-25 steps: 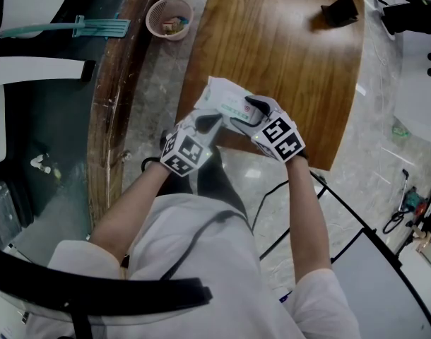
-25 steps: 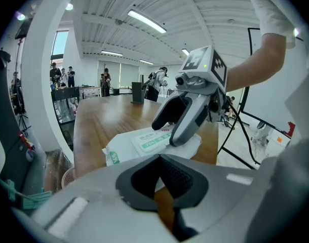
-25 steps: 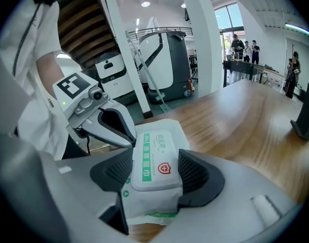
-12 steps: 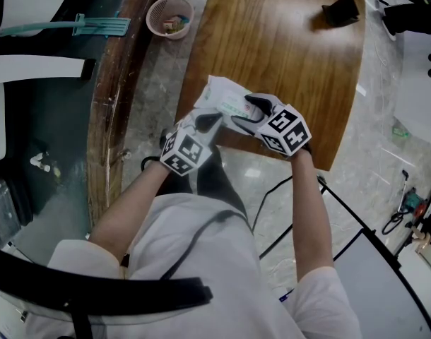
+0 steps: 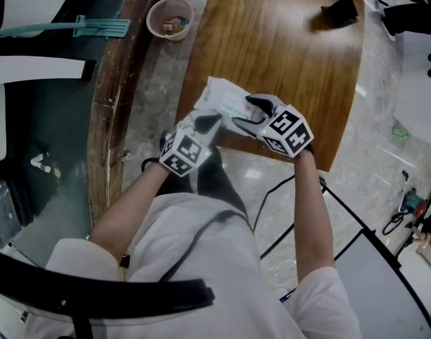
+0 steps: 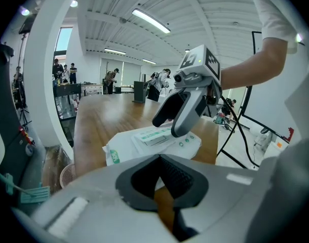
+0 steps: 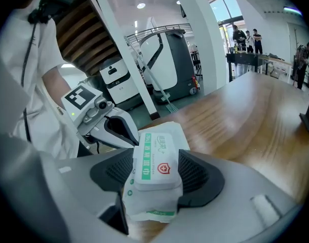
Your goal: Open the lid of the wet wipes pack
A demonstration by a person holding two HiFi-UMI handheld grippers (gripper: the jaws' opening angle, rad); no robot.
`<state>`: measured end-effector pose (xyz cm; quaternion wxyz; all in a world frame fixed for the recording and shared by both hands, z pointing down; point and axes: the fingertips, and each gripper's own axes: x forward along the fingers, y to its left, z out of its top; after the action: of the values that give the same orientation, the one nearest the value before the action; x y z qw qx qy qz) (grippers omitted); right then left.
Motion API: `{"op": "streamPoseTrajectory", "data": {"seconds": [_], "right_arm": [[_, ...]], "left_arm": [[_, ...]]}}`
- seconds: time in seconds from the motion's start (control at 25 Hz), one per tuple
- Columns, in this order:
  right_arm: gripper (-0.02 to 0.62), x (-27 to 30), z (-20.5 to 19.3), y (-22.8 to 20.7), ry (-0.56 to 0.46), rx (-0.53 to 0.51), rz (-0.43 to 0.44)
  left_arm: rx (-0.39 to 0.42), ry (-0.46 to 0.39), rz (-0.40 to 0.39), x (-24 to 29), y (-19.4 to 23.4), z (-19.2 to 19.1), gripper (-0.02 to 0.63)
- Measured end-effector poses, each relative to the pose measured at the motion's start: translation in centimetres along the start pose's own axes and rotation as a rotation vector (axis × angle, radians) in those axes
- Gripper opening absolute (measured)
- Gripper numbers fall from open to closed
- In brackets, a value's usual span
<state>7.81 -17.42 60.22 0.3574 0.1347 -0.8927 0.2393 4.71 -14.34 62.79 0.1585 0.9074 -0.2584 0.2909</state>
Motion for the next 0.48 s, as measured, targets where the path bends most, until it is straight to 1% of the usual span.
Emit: {"op": "streamPoseTrajectory", "data": {"seconds": [0.28, 0.48], "right_arm": [[0.285, -1.2, 1.0, -0.4, -0.05, 0.007, -0.033], [0.276, -2.0, 1.8, -0.7, -0.081, -0.002, -0.059]], "left_arm": [[-0.05, -0.023, 0.013, -0.8, 0.2, 0.6, 0.008], [-0.031, -0.045, 0.018, -1.4, 0.6, 2.2, 0.008]]}}
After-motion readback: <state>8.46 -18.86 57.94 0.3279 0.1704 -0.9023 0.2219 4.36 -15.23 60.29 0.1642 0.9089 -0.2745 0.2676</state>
